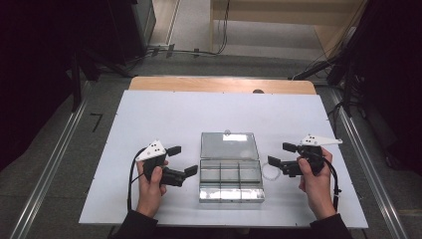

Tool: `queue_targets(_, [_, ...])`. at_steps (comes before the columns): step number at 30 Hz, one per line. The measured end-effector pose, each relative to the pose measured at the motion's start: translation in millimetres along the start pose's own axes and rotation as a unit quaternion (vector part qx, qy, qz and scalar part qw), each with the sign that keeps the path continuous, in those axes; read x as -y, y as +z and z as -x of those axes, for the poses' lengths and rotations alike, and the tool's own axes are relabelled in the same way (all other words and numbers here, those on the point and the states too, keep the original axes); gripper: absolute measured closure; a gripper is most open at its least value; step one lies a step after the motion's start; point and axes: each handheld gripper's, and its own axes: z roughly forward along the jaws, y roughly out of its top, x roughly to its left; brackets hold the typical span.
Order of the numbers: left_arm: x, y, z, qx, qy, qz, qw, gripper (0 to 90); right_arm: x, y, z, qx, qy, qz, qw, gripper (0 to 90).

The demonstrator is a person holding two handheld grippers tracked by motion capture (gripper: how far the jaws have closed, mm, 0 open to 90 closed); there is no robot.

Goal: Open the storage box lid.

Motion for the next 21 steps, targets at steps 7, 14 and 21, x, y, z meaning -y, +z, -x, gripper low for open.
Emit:
queue_targets(7, [3.7,-11.4,-1.8,-0.009,0.003,0.001,1.0000,0.0,3.3,-5.4,5.7,0.009,0.002,-0.002,1.0000,7.0])
queue_targets(14, [6.8,-24.7,-3.0,-0.021,0.008,0.005,0.9997,0.0,4.5,-7.4,7.9,0.017,0.000,-0.004,0.9999,6.9])
queue_targets(21, [11.0,-35.4,-5.2,-0.028,0.008,0.006,0.9996,0.0,6.6,-8.1,10.8,0.016,0.002,-0.007,0.9999,5.5])
